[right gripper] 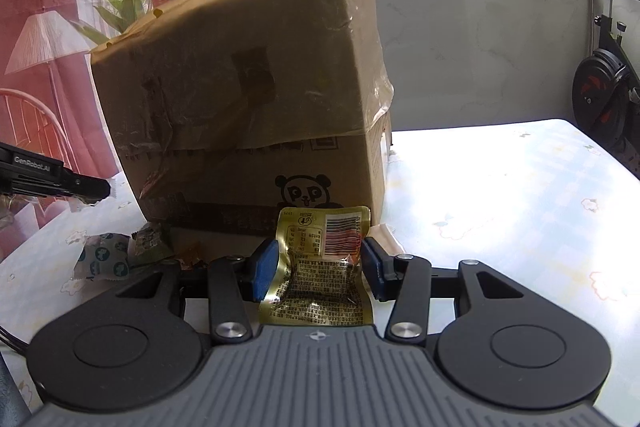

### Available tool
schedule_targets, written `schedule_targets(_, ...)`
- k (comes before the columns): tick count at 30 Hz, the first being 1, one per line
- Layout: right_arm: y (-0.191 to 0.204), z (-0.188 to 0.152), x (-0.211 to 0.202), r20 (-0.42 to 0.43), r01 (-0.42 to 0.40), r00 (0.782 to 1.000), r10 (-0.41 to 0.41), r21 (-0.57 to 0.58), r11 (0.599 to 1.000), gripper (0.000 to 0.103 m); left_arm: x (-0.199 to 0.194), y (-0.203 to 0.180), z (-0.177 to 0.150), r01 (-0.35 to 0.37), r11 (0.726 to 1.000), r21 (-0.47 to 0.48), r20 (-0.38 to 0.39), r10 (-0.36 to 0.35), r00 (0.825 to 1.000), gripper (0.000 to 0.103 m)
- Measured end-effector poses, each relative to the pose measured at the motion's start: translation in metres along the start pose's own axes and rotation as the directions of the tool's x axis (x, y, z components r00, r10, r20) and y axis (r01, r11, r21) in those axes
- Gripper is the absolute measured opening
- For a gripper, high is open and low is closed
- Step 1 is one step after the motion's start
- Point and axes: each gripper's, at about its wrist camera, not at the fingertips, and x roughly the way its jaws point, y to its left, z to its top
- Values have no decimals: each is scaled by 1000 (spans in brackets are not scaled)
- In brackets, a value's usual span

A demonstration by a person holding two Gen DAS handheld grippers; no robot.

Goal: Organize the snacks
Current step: 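Grasp a small clear-wrapped snack with the left tool while the right lifts the gold packet, then open the left tool over the box while the right releases the gold packet inside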

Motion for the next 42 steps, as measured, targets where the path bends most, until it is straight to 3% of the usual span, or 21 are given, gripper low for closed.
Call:
schedule_targets(6,7,33,-34,117,-37,992,36,8,999,48,-42,-9,30,41,996,76,115,-49,992,19)
schedule_targets(11,25,78,-53,243,-90,965,101,-56,994,48,-61,-22,62,81,990,112,213,-103,972,19)
schedule_targets(17,29,141,-24,316,-101,938,139,-133,986,48,-38,-62,106,113,976,186,270,-162,949,19)
schedule_targets(22,31,172,19,314,-57,943,113,-181,982,48,3,-93,133,101,968,228,266,-162,950,19)
schedule_targets(27,24,172,44,309,-24,948,79,-176,984,52,33,-104,134,108,967,230,255,-167,952,20)
schedule_targets(29,18,170,51,293,-38,953,79,-142,989,59,42,-102,132,129,965,226,223,-180,958,33)
schedule_targets(30,16,169,53,283,-40,956,76,-132,990,60,45,-102,129,114,971,212,209,-159,965,52)
schedule_targets(31,13,166,53,276,-36,959,71,-128,991,63,46,-100,126,99,975,200,211,-141,967,65)
schedule_targets(33,11,161,49,286,-26,956,63,-132,991,75,43,-93,120,93,979,183,222,-133,966,66)
schedule_targets(34,9,158,46,292,-24,954,62,-131,991,76,43,-91,118,99,979,179,215,-137,967,66)
schedule_targets(42,-1,128,5,333,-21,942,49,-87,996,76,12,-67,94,70,977,203,209,-114,971,66)
